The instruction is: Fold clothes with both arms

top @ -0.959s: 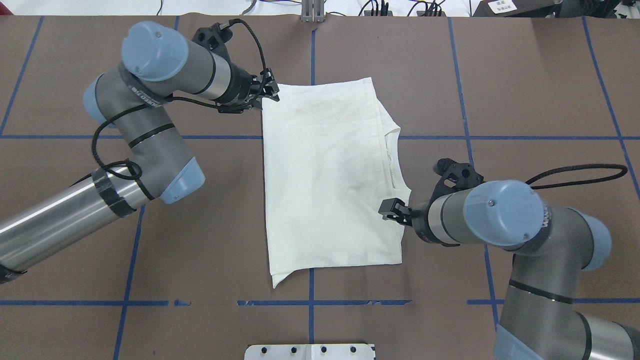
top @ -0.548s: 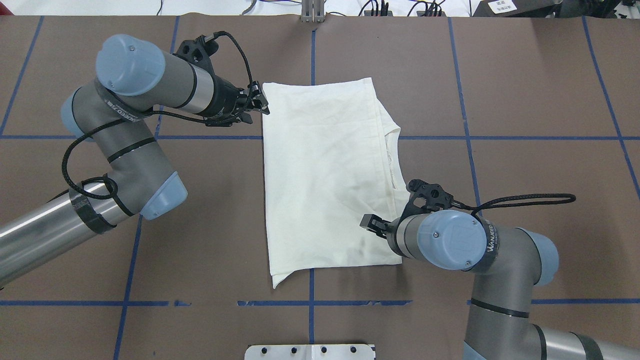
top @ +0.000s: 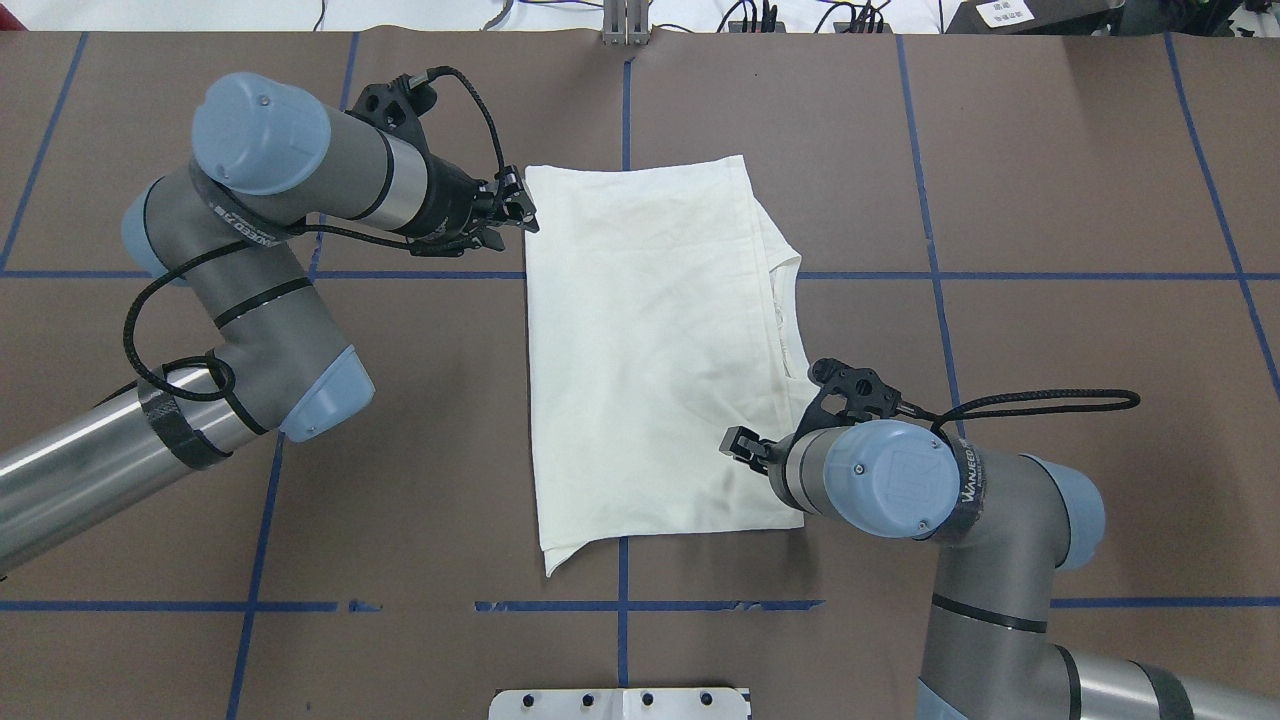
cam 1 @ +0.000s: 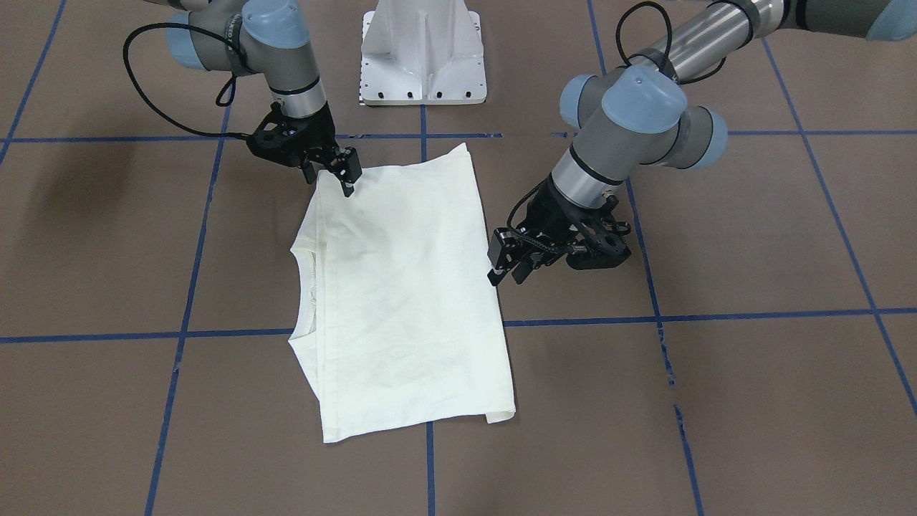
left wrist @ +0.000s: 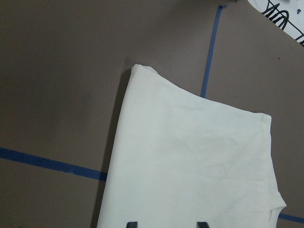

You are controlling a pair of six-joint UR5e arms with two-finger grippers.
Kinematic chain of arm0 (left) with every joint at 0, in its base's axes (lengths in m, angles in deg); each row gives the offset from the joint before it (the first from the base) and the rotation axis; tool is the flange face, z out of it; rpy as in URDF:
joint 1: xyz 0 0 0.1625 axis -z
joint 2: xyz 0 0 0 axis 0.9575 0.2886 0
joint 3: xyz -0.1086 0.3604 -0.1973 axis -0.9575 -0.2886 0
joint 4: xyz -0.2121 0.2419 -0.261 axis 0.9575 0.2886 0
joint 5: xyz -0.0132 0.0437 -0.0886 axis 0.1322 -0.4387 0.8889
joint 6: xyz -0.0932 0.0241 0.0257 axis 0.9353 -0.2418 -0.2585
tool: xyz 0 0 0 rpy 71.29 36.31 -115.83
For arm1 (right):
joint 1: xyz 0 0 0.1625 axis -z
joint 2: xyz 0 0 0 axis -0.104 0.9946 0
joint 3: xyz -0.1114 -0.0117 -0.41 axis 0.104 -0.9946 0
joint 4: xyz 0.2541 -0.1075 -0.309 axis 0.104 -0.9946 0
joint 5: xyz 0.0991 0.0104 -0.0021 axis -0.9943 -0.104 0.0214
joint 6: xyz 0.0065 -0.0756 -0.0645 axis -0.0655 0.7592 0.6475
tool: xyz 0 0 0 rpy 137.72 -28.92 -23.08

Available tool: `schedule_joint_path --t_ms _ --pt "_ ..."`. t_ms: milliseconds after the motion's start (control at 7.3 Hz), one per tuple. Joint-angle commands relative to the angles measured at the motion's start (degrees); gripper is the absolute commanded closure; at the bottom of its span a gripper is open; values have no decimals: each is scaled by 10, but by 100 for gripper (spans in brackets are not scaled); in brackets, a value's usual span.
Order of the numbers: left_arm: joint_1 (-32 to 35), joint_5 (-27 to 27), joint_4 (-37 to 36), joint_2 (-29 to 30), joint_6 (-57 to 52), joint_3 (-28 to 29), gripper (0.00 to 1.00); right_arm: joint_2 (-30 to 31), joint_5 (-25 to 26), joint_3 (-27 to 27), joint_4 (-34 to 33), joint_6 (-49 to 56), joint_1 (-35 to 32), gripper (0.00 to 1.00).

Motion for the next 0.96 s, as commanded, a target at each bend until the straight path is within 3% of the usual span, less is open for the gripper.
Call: schedule_joint_path --t_ms 0,274,411,548,822 --pt "0 -2 0 0 0 2 47 11 -1 -5 0 -42 3 19" --pt "0 -2 0 0 0 2 47 11 -2 -6 0 -45 9 22" --pt "0 -2 0 0 0 2 47 11 -4 -4 -1 -46 8 47" --pt "0 -2 0 0 0 2 47 14 -6 -3 0 -44 8 99" --pt "0 -2 -1 1 1 -1 47 36 -7 14 3 -44 9 100"
